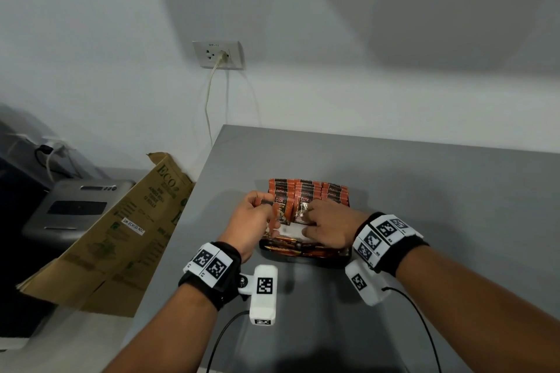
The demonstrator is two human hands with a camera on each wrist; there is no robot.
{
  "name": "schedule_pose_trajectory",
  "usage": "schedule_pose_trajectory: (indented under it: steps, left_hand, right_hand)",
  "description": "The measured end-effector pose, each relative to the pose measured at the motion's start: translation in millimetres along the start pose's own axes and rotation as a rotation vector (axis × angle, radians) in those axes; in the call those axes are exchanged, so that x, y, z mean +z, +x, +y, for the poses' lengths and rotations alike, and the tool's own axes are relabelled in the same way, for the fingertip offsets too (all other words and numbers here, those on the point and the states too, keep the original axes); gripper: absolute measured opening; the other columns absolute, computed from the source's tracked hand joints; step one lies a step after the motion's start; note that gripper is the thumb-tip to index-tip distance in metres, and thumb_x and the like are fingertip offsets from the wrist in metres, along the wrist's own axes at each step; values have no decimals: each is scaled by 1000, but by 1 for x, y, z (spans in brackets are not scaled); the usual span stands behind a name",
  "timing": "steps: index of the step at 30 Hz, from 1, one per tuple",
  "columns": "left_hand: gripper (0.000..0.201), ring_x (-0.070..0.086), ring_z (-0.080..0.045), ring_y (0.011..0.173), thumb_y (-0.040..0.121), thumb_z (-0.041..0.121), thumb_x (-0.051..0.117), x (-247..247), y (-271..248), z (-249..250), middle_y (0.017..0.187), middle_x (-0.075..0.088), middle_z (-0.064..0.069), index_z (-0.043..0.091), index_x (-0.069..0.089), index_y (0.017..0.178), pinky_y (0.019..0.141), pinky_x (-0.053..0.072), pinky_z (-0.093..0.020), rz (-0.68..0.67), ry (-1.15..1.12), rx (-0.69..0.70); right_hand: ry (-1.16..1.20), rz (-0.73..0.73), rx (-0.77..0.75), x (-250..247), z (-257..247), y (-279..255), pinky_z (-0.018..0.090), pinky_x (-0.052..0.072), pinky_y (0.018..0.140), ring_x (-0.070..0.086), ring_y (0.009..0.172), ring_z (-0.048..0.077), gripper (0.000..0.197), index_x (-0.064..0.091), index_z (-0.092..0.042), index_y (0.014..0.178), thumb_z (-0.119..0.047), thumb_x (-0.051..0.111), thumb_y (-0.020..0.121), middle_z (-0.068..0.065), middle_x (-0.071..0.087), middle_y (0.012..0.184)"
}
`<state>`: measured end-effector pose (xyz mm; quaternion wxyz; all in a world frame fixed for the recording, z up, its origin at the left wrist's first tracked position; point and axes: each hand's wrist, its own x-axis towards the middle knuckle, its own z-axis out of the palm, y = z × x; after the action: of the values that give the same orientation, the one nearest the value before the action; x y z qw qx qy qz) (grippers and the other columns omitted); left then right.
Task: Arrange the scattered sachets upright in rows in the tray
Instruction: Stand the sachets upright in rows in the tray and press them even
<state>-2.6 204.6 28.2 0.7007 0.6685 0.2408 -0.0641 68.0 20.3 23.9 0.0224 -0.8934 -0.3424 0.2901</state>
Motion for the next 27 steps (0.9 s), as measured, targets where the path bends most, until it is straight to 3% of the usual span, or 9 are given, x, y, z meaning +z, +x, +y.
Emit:
schedule_pose_trajectory:
  steps: [2,5,7,10,12,16,21,24,27]
  left_hand:
    - [39,66,-26,65,84,-15,46,2,1,2,69,64,-14,2,53,118,71,54,-42,-29,1,30]
    - [38,68,-21,64,86,-16,52,8,-3,6,66,67,-9,6,55,116,67,54,-35,-78,35,91]
    - [38,67,-15,65,85,-13,61,11,-3,7,75,71,-6,10,58,115,69,54,-34,-76,93,138]
    - [41,67,-26,76,80,-10,71,16,-2,9,96,73,-14,18,62,108,78,56,-47,-102,117,193]
    - [44,67,-25,79,77,-15,73,19,-2,12,97,72,-14,13,61,108,76,57,-42,-140,98,212]
    - [46,67,-21,74,75,-11,77,19,-1,13,92,70,-11,12,59,110,63,57,-30,-107,63,206]
    - [28,58,-14,70,90,0,61,-7,9,5,98,58,-4,19,55,110,61,49,-30,215,-25,123]
    - [28,55,-16,72,90,-2,57,-20,10,1,92,57,-5,19,55,108,65,48,-33,240,-71,79]
    - [31,54,-18,70,89,-8,53,-27,6,-1,89,57,-8,13,53,112,63,47,-34,228,-101,47]
  right_hand:
    - [101,72,-40,-12,1,-7,40,42,100,48,110,18,38,66,-10,110,-39,44,101,1,52,113]
    - [278,208,-58,-33,4,-19,35,44,97,53,107,14,27,70,-16,114,-27,51,98,-3,56,113]
    - [340,287,-22,-39,8,-21,35,49,94,58,103,13,24,71,-18,110,-20,54,94,-6,59,108]
    - [559,381,2,-37,10,-21,32,53,92,65,96,9,19,71,-24,108,-22,66,90,-10,69,102]
    - [688,390,-61,-38,3,-20,28,54,89,68,91,6,21,72,-27,105,-22,74,85,-9,73,96]
    - [584,455,-52,-46,-11,-12,15,49,71,66,70,-1,16,75,-25,88,-10,73,81,-10,73,76]
    - [563,513,106,-44,-10,14,27,57,81,68,79,6,17,68,-26,81,-9,72,85,-10,71,79]
    - [488,444,121,-37,-21,28,30,58,79,69,82,13,20,66,-23,79,-4,69,85,-7,69,82]
    - [436,385,135,-27,-30,41,26,57,63,69,71,17,23,67,-20,80,2,62,85,-2,68,85]
